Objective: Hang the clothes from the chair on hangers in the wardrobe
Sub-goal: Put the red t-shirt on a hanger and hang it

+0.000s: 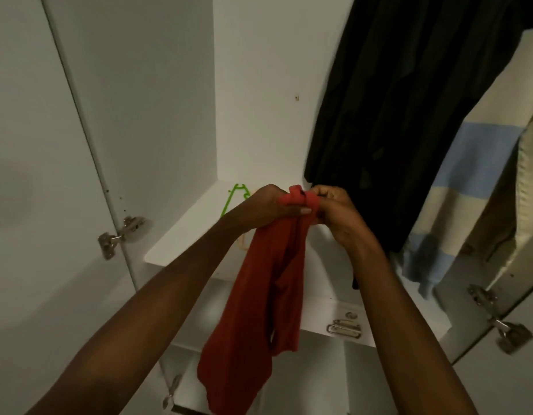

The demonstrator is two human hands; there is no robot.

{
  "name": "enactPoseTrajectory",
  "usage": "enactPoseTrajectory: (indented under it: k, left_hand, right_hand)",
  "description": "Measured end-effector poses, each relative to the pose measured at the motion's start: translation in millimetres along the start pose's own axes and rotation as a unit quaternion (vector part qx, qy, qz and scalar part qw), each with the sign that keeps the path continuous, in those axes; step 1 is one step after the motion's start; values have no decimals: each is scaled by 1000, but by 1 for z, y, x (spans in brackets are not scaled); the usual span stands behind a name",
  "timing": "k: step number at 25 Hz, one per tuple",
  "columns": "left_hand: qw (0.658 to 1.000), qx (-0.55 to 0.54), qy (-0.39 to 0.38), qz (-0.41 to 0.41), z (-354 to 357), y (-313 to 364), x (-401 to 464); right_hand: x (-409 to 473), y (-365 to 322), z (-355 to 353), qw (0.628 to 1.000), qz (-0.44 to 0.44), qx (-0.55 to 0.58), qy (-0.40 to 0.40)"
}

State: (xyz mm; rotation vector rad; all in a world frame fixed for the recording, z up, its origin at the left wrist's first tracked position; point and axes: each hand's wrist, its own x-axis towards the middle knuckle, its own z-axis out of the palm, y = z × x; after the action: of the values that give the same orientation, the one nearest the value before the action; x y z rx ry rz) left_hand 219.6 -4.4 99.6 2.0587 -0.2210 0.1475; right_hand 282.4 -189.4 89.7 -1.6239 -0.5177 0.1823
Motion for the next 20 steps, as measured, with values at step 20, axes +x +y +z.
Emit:
enactPoseTrajectory:
  k: [20]
  left_hand:
    - [991,-69,97,69,-45,0,-1]
  right_hand:
    - [-70,2,-46,983,35,1,181]
